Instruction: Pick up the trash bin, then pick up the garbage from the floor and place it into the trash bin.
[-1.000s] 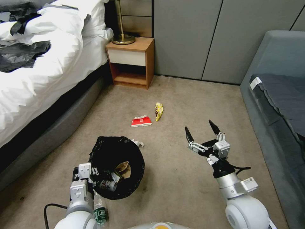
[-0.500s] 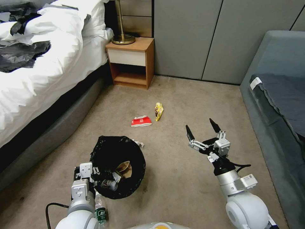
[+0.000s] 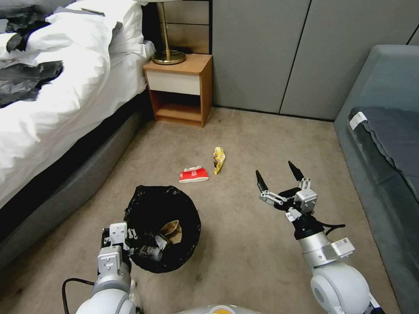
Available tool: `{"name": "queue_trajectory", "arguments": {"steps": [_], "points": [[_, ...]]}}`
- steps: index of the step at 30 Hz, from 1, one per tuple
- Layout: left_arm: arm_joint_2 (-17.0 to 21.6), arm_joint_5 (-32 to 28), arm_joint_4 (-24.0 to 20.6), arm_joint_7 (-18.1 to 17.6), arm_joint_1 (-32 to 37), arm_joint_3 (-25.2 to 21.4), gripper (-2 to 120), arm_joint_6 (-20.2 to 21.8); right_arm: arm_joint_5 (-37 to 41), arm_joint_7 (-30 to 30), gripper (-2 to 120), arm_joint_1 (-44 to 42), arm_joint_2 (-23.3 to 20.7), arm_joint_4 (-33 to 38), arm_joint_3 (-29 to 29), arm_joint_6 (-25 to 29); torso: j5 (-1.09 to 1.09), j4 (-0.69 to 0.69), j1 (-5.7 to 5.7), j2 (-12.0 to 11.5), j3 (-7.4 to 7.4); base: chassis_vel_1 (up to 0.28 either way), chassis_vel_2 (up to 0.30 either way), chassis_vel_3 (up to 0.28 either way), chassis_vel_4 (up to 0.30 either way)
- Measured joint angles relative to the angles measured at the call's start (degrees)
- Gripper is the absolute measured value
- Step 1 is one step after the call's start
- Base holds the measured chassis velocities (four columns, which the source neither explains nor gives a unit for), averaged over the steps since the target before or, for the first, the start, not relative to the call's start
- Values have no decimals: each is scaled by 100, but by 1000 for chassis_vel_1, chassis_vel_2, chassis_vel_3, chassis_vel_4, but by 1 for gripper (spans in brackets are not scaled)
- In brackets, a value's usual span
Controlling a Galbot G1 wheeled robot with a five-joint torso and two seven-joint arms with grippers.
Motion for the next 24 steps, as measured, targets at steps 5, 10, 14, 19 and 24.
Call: {"name": "queue_trajectory", "arguments": {"steps": [5, 10, 14, 19, 24], "points": [[-3, 5, -4, 0, 4, 3, 2, -5, -4, -2, 100, 3, -3, 11, -15, -7, -1, 0, 0, 0, 0, -108, 113, 108, -104], [-3, 8, -4, 0, 12, 2, 2, -11, -23, -4, 100, 12, 2, 11, -44, -13, -2, 0, 0, 0, 0, -105, 110, 112, -127], [-3, 8, -4, 4, 13, 1, 2, -13, -28, -8, 100, 21, 3, 8, -55, -13, -1, -1, 0, 0, 0, -141, 113, 127, -130], [-3, 9, -4, 4, 5, 0, 2, -16, -41, -29, 100, 49, -6, -3, -65, -13, -1, 1, 0, 0, 0, -100, 96, 129, -65], [-7, 14, -4, 4, -6, 5, 2, -16, -45, -33, 100, 61, -20, -8, -78, -14, -1, 0, -1, 0, 0, -15, 9, 14, -7]]}}
